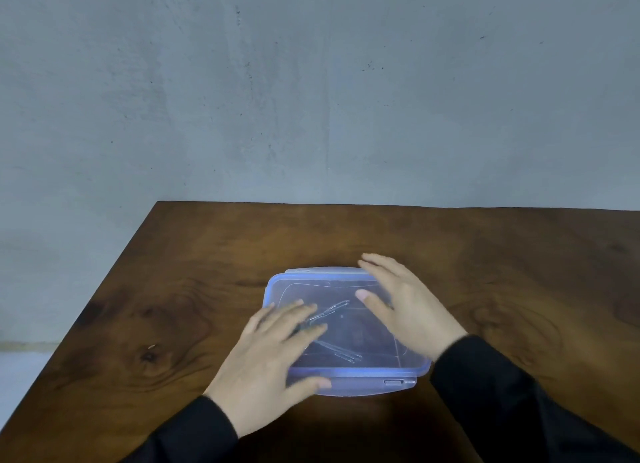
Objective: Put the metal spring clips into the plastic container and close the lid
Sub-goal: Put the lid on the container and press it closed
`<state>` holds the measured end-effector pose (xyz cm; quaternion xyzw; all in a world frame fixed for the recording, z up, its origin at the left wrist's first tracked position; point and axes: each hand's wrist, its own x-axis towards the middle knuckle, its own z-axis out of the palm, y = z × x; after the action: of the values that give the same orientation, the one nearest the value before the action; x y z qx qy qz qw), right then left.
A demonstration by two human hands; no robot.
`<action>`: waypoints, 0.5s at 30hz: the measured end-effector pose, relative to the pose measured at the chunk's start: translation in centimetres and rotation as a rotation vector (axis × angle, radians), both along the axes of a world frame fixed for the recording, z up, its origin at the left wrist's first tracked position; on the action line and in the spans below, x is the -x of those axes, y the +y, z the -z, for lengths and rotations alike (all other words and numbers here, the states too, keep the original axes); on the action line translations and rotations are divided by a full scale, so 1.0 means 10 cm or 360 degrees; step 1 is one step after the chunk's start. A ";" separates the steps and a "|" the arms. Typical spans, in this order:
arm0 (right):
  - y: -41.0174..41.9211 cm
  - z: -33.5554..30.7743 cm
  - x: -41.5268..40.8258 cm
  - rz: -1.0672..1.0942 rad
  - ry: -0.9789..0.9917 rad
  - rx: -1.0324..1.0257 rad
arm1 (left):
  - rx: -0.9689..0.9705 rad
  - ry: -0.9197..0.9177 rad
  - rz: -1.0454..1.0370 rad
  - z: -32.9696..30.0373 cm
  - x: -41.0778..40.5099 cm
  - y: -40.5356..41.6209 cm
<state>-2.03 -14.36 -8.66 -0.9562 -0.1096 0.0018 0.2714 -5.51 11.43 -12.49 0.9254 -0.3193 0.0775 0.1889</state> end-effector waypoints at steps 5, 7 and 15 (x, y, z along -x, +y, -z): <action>0.09 0.14 -0.29 -0.0170 0.0037 0.0297 | -0.0287 -0.0040 0.0132 0.06 -0.10 -0.02; 0.10 0.17 -0.31 -0.0160 0.0041 0.0338 | -0.0305 -0.0082 0.0115 0.10 -0.10 -0.02; 0.13 0.21 -0.34 -0.0156 0.0028 0.0432 | -0.0292 -0.0417 0.0100 0.28 -0.08 -0.06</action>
<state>1.39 -13.04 -10.80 -0.9776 -0.1525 0.0384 0.1400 -4.71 10.81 -15.32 0.9103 -0.3756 0.1621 0.0627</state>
